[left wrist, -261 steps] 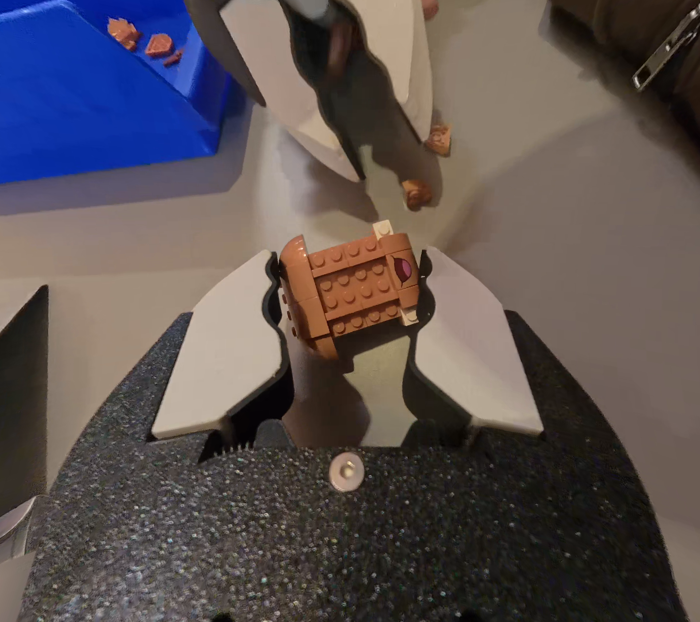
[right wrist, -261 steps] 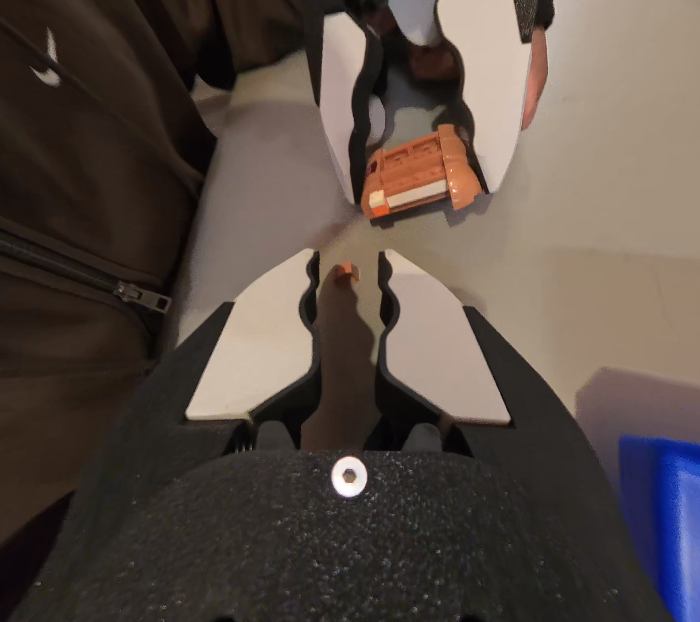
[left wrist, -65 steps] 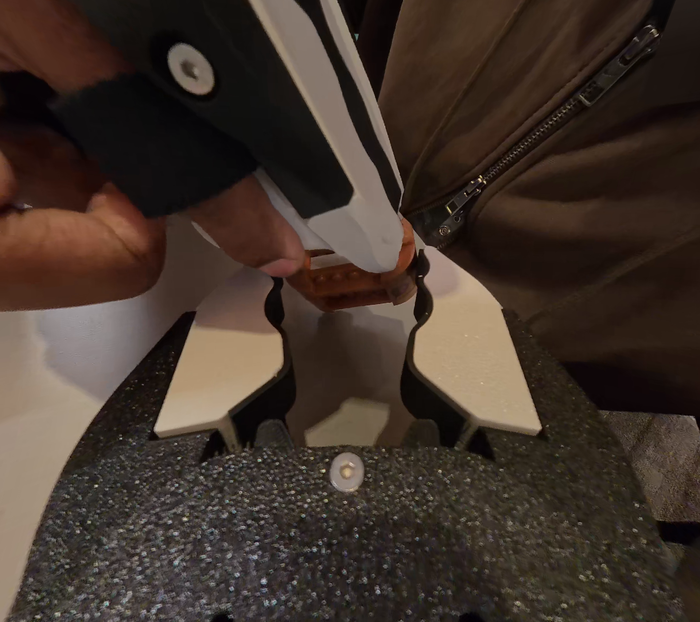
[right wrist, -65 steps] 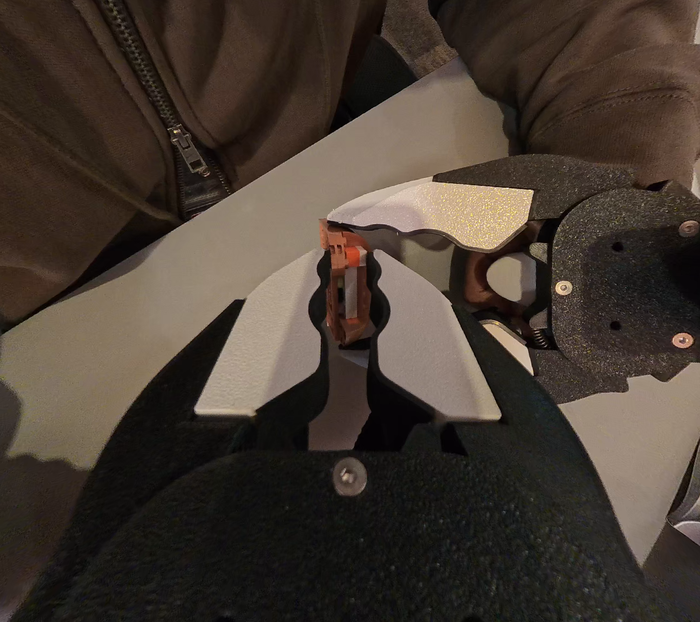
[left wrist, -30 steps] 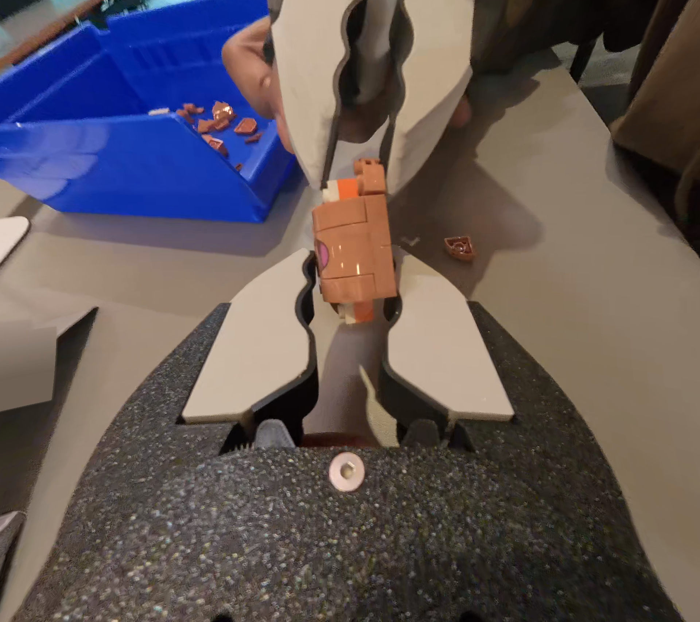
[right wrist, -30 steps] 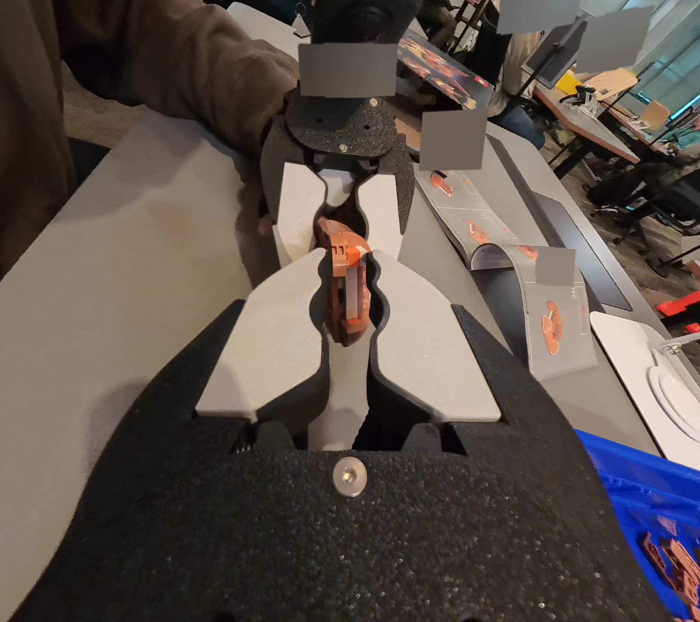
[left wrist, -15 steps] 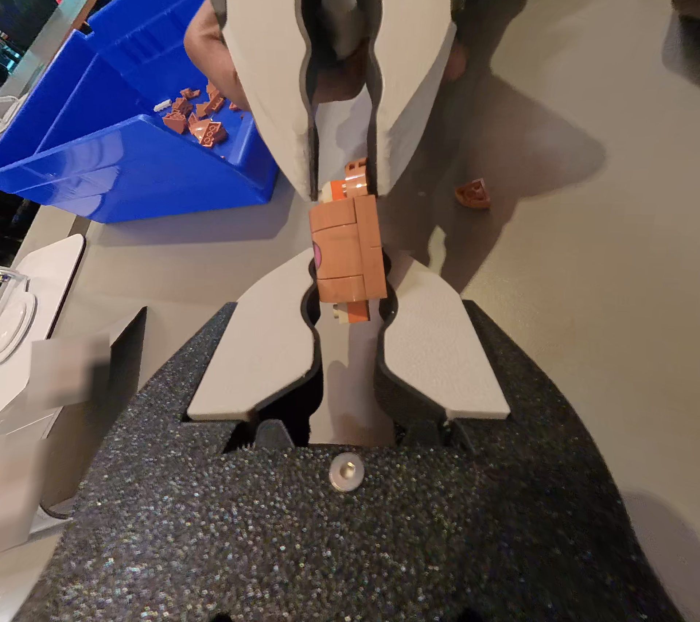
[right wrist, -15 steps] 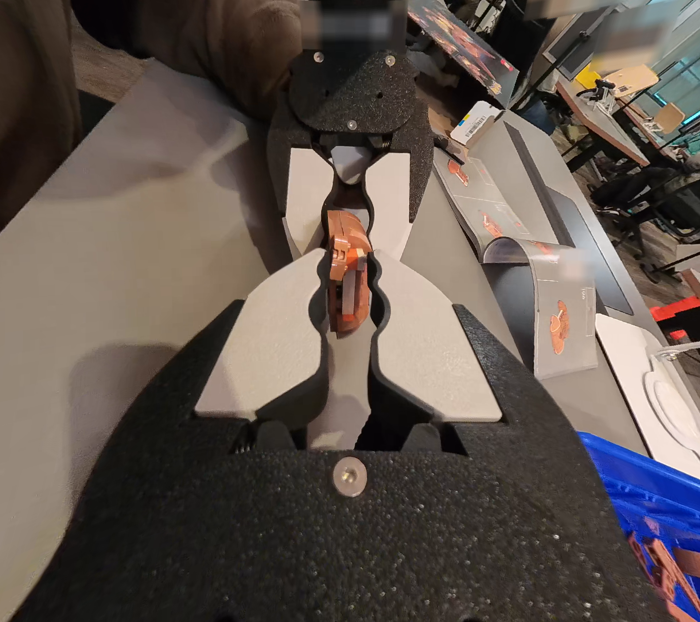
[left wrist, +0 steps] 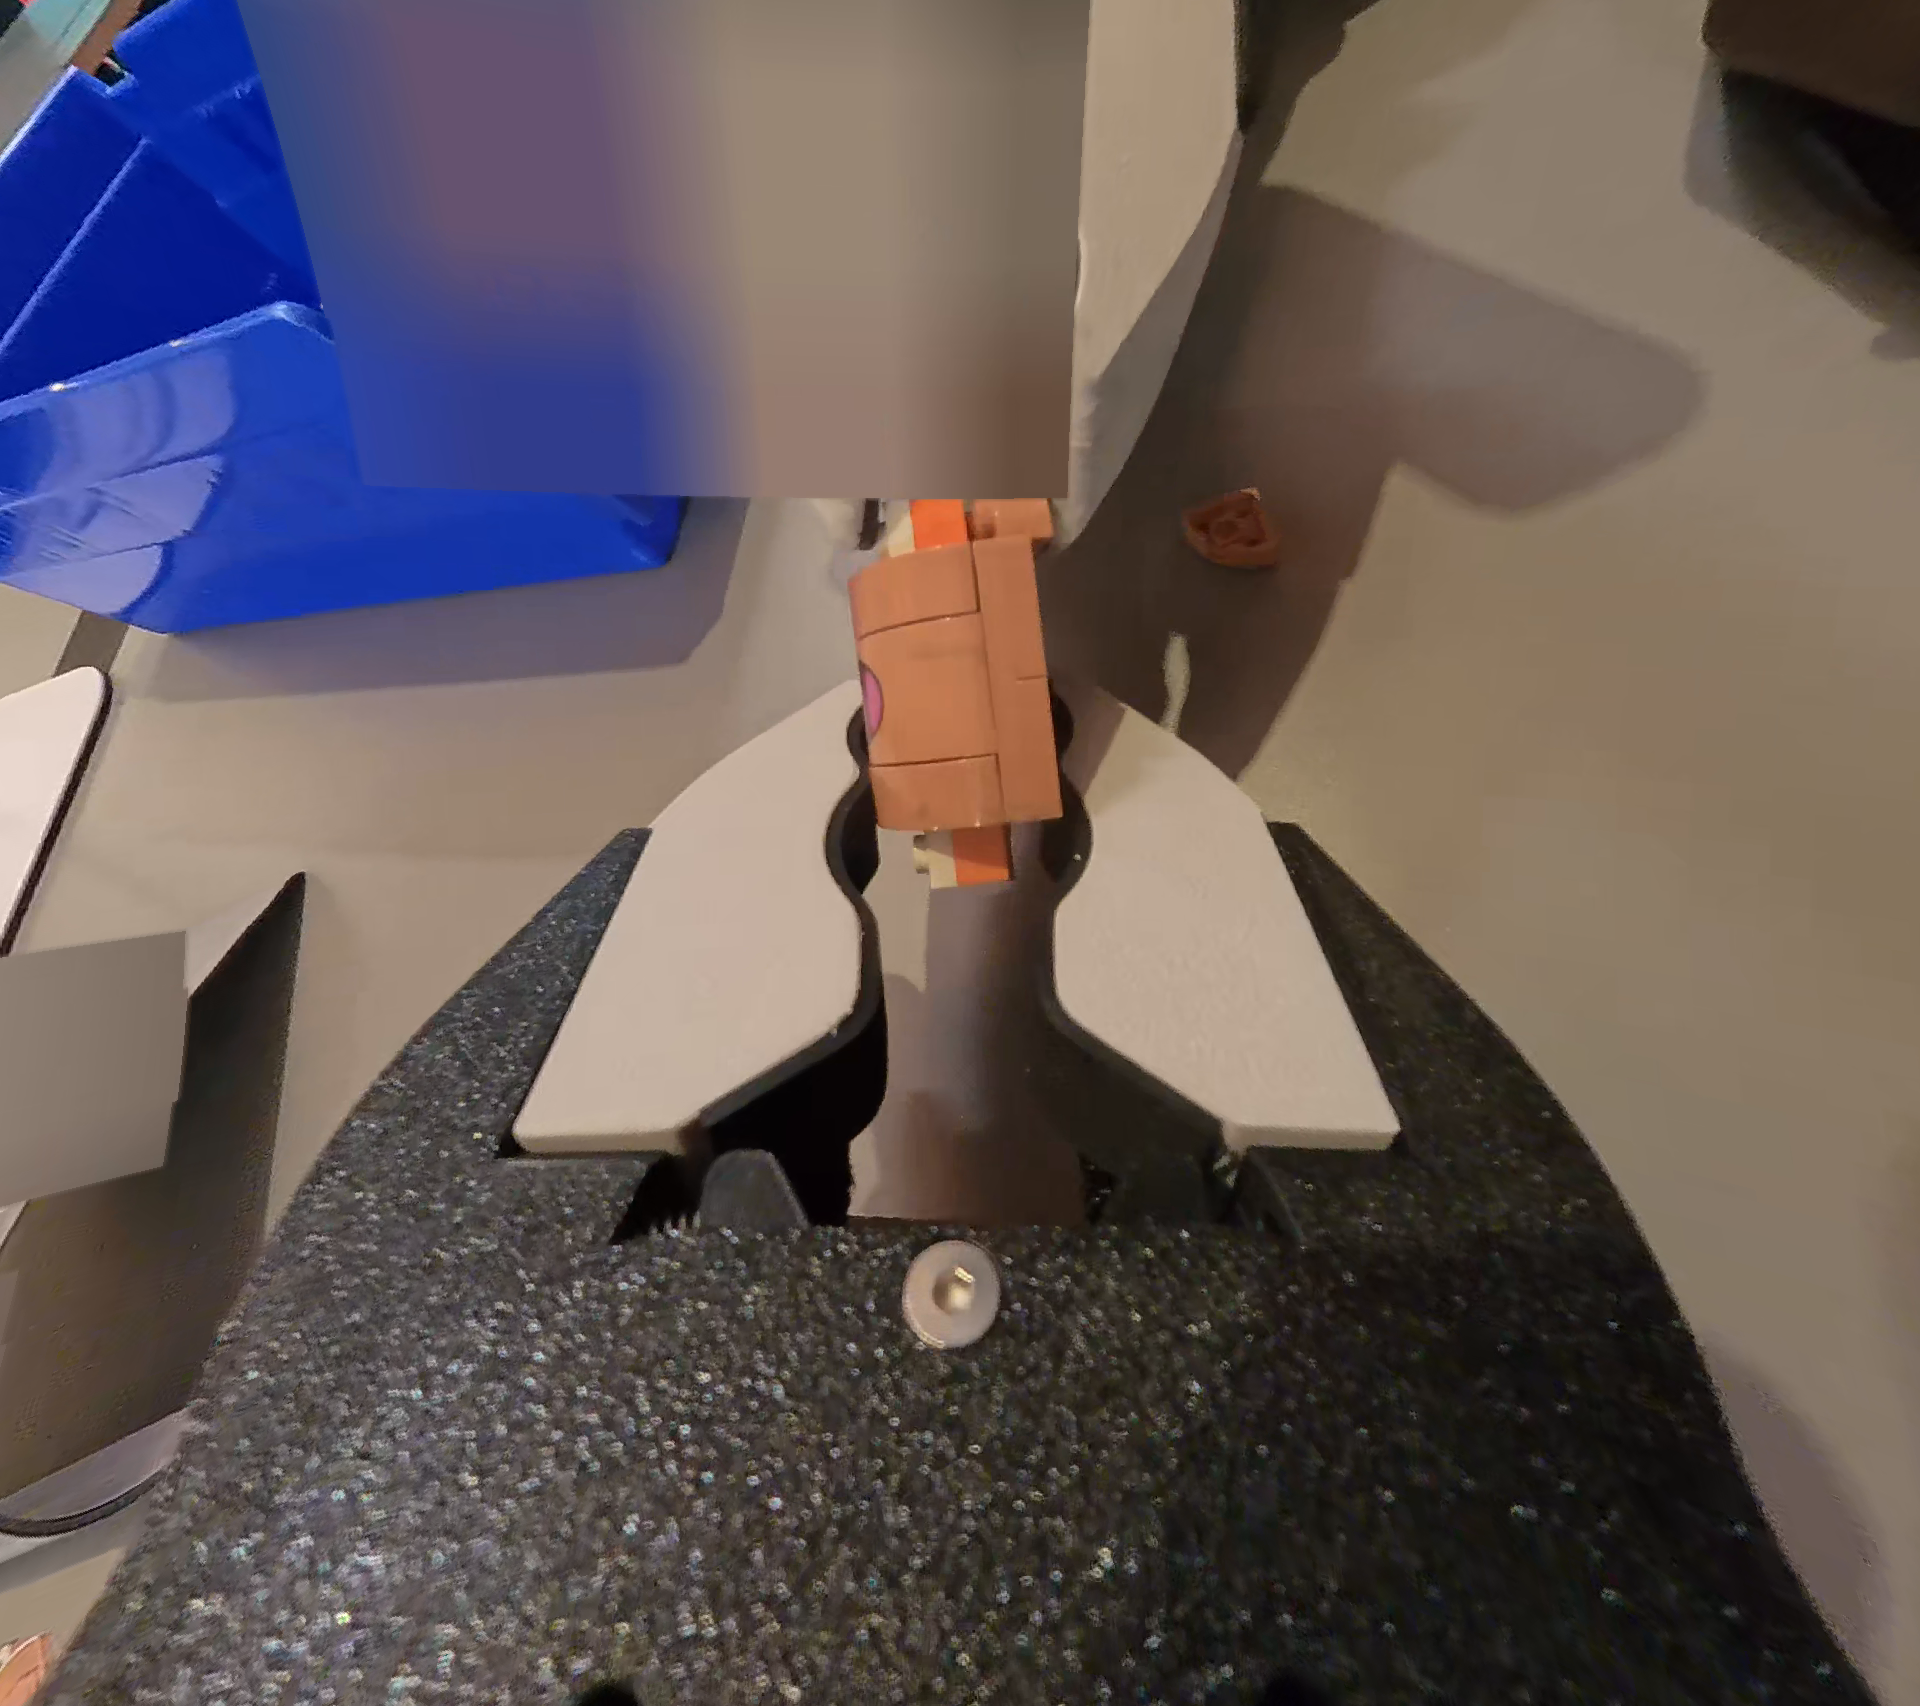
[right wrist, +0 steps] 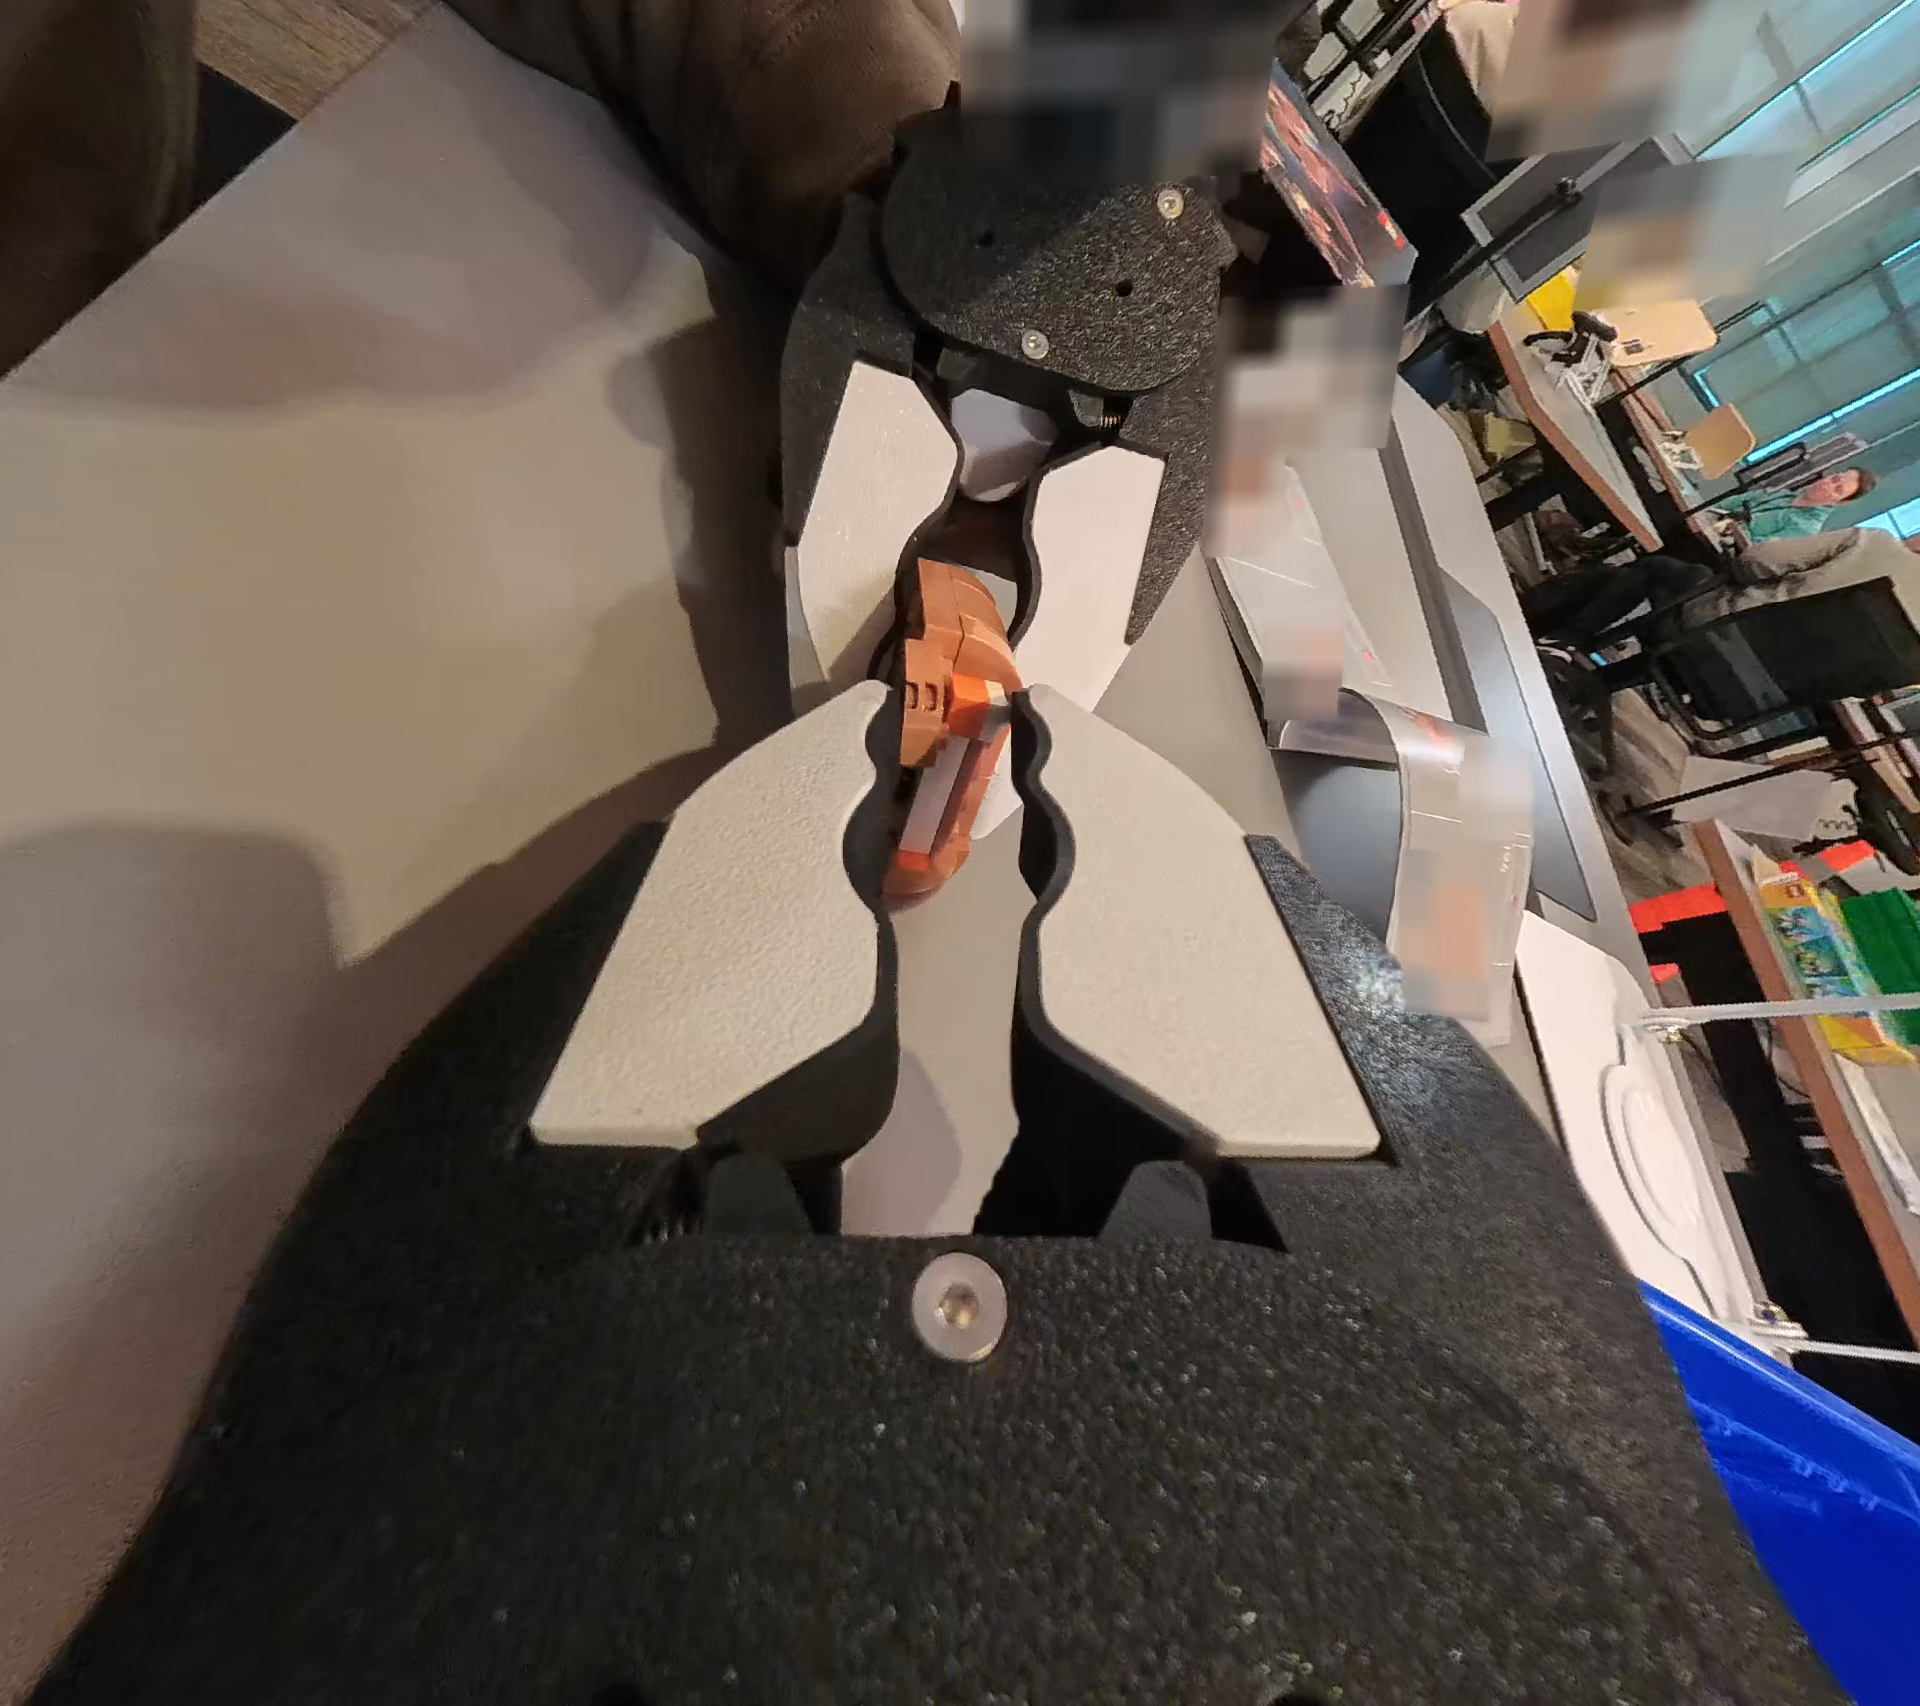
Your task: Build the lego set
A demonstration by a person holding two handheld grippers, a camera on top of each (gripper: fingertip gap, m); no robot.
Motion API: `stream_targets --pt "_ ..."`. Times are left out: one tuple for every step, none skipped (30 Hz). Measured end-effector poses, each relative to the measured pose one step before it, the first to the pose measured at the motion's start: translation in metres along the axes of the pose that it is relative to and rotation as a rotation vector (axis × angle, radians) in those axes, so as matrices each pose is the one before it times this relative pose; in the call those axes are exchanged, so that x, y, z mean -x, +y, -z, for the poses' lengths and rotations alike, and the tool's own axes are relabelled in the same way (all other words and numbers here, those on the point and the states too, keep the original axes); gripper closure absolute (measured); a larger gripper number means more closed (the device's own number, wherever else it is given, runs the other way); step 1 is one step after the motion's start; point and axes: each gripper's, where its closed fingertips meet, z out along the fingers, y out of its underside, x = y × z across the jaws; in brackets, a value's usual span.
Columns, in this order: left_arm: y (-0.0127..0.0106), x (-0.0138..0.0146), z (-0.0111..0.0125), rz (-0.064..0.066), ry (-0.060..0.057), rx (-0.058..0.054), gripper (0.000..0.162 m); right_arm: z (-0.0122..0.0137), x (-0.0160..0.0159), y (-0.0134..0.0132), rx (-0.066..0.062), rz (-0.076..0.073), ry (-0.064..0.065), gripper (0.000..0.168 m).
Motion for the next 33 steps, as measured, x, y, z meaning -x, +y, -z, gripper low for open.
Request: stream_targets --pt "0.00015 0.00023 -0.00002 -0.0021 -0.0029 0.0036 0.134 0.00002 0.00002 0.00017 0.0031 0.0071 0.0038 0.149" --pt "0.00028 0.00029 -0.00009 -0.0009 -0.0024 0.003 0.134 -0.00011 -0.00007 0.00008 0.0033 0.0048 0.0033 0.149" --pt "0.00047 0.00024 -0.00007 0.0008 -0.0019 0.0029 0.134 -0.00015 -0.00017 0.0002 0.0027 0.0024 0.0035 0.149" --pt "0.00048 0.0001 -0.00017 0.0036 0.0008 0.003 0.134 -0.0001 -0.00015 0.00011 0.0019 0.0043 0.004 0.149" --pt "0.00054 -0.00012 -0.00016 0.0043 0.0031 0.003 0.134 -0.00013 -0.00004 -0.00002 0.0013 0.0082 0.0041 0.149" --pt "0.00032 -0.0003 -0.00026 0.0031 0.0023 0.0017 0.134 -0.00008 0.00011 -0.00034 -0.0001 0.0105 0.0048 0.149" --pt "0.00026 -0.00055 -0.00024 0.0043 0.0042 0.0003 0.134 0.00001 0.00015 -0.00067 -0.0015 0.0111 0.0048 0.15" --pt "0.00016 -0.00052 -0.00043 0.0078 0.0059 -0.0003 0.134 -0.00002 0.00002 -0.00068 -0.0015 0.0086 0.0045 0.15" --pt "0.00027 -0.00056 -0.00022 0.0074 0.0068 -0.0009 0.134 -0.00016 0.00022 -0.00032 0.0004 0.0062 0.0032 0.15" --pt "0.00017 -0.00065 -0.00018 0.0075 0.0072 -0.0021 0.134 -0.00017 0.00008 0.00009 0.0009 0.0047 0.002 0.15" --pt "-0.00007 -0.0004 0.0 0.0049 0.0043 -0.0034 0.134 -0.00006 0.00004 -0.00004 -0.0002 0.0014 0.0012 0.15" --pt "-0.00046 -0.00029 0.00016 0.0012 0.0031 -0.0047 0.134 0.00015 -0.00002 -0.00026 -0.0022 -0.0017 -0.0001 0.15" --pt "-0.00076 -0.00066 0.00022 0.0022 0.0061 -0.0063 0.134 0.00031 -0.00016 -0.00064 -0.0037 -0.0029 -0.0005 0.15" --pt "-0.00104 -0.00084 0.00026 0.0014 0.0062 -0.0089 0.134 0.0004 -0.00045 -0.0009 -0.0046 -0.0039 0.0016 0.149" --pt "-0.00118 -0.00089 0.00024 0.0023 0.007 -0.0093 0.134 0.00042 -0.00083 -0.00087 -0.0032 -0.0026 0.0035 0.147" --pt "-0.00055 -0.00053 0.00003 0.0033 0.0049 -0.0053 0.134 0.00034 -0.00102 -0.00045 0.0007 -0.0012 0.0046 0.145" --pt "-0.00031 -0.00056 -0.00002 -0.0018 0.0033 -0.0024 0.134 0.00022 -0.00059 -0.00034 0.0017 0.0001 0.0035 0.142" --pt "-0.00033 -0.00072 -0.00014 -0.0041 0.0033 -0.0018 0.134 0.00021 0.00008 -0.00043 0.0016 0.0011 -0.0004 0.141" --pt "-0.00021 -0.00088 -0.0003 -0.0031 0.0038 -0.0006 0.134 0.00021 0.00055 -0.00046 0.0008 0.0 -0.0026 0.14" --pt "-0.00017 -0.00051 -0.00015 -0.0031 0.0015 -0.0001 0.134 0.0001 0.00063 -0.00032 0.0014 -0.002 -0.0033 0.14" --pt "-0.00036 -0.0002 0.00007 -0.0036 -0.0002 -0.0012 0.134 0.0001 0.00048 -0.0004 0.0001 -0.0036 -0.0027 0.141" --pt "-0.00049 -0.00009 0.00009 -0.0018 -0.0002 -0.001 0.134 0.00008 0.00085 -0.00042 -0.0005 -0.004 -0.0058 0.142" --pt "-0.00079 0.00027 0.00037 -0.0008 -0.0017 -0.0032 0.134 0.0002 0.00111 -0.00064 -0.0023 -0.004 -0.0081 0.145" --pt "-0.00072 0.00024 0.0003 0.0007 -0.0009 -0.0027 0.134 0.00005 0.0009 -0.00061 -0.0026 -0.0035 -0.0065 0.149" --pt "-0.00024 -0.00004 0.00027 -0.002 -0.0002 0.0005 0.134 -0.00014 0.00047 -0.00041 -0.0009 -0.0031 -0.0023 0.15" --pt "0.0004 0.00001 -0.00009 -0.0052 -0.0024 0.004 0.134 -0.00019 0.00023 0.00026 0.0027 -0.0015 -0.0019 0.15" --pt "0.00077 0.00004 -0.00025 -0.0051 -0.0024 0.0066 0.134 -0.00031 0.00042 0.00045 0.0044 -0.0008 -0.0035 0.151" --pt "0.00057 -0.00031 -0.00022 -0.0039 0.0001 0.0052 0.134 -0.00023 0.00052 0.0003 0.0025 -0.0018 -0.0035 0.151" --pt "0.00049 -0.00026 -0.00006 -0.0033 0.0005 0.0039 0.134 -0.00027 0.00037 0.00031 0.0016 -0.0039 -0.0035 0.151" --pt "0.00041 -0.00008 -0.00019 -0.003 -0.0006 0.0037 0.134 -0.0002 0.00029 0.00017 0.001 -0.0052 -0.0036 0.151" --pt "0.00013 -0.00052 -0.00014 -0.0024 0.0014 0.0022 0.134 -0.00006 0.0004 -0.00016 -0.0011 -0.0059 -0.0047 0.151" --pt "-0.0001 -0.00053 -0.00019 -0.002 0.0024 0.0005 0.134 0.00016 0.00043 -0.00061 -0.0035 -0.0078 -0.006 0.151" --pt "-0.00029 -0.00068 -0.00023 -0.0028 0.0024 -0.0004 0.134 0.00012 0.00049 -0.0007 -0.0046 -0.0084 -0.0066 0.152"
